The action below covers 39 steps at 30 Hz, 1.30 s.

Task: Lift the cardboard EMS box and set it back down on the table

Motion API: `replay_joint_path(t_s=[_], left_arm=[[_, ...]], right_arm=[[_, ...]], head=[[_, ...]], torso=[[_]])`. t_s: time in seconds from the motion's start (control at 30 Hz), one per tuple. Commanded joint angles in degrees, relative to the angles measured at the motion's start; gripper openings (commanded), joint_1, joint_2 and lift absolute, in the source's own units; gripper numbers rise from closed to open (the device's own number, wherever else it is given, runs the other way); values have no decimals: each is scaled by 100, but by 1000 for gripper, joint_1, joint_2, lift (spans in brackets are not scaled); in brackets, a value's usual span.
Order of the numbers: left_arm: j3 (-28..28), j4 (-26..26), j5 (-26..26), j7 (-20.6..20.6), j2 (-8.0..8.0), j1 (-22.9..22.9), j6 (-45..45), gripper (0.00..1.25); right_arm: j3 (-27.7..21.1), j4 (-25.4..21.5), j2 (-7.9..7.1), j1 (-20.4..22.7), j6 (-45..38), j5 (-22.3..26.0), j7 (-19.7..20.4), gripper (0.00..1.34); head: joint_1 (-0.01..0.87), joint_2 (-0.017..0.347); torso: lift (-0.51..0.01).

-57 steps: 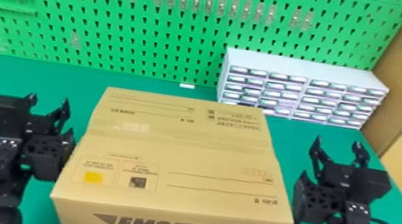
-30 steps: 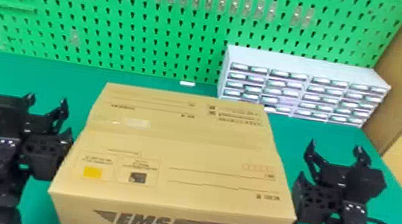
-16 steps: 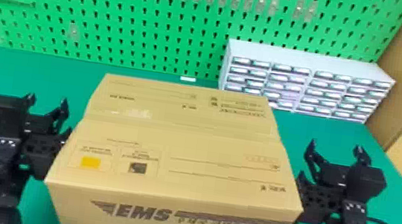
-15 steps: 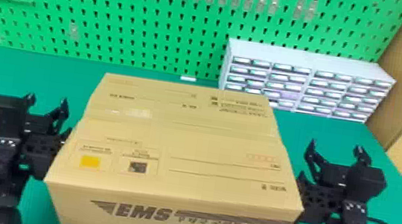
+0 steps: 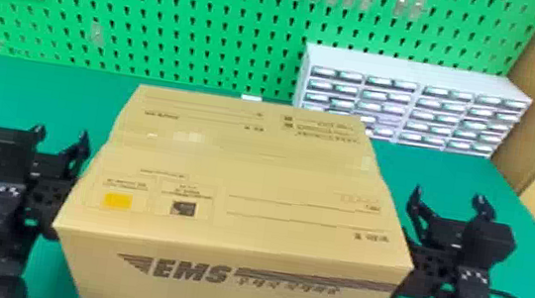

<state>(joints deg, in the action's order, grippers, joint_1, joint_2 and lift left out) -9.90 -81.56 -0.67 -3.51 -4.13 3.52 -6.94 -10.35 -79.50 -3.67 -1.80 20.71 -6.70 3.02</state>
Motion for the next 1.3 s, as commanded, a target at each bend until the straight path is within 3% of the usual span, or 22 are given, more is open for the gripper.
replay_joint_path(t_s=[0.0,0.63,1.0,1.27], left_arm=[[15,0,-3,0,0,0,0,695],[15,27,-3,0,0,18,0,695],[-3,35,58,0,0,35,9,695],[24,44,67,0,0,35,26,696]], right_arm=[[50,-4,-29,4,-14,81,-3,1060],[24,22,-73,31,258,64,-91,1060],[-336,93,226,66,452,195,-82,1058],[-310,84,244,66,469,450,-82,1058]], head=[[678,-14],[678,-14],[678,-14],[678,-14]], torso=[[-80],[-88],[-88],[-88]])
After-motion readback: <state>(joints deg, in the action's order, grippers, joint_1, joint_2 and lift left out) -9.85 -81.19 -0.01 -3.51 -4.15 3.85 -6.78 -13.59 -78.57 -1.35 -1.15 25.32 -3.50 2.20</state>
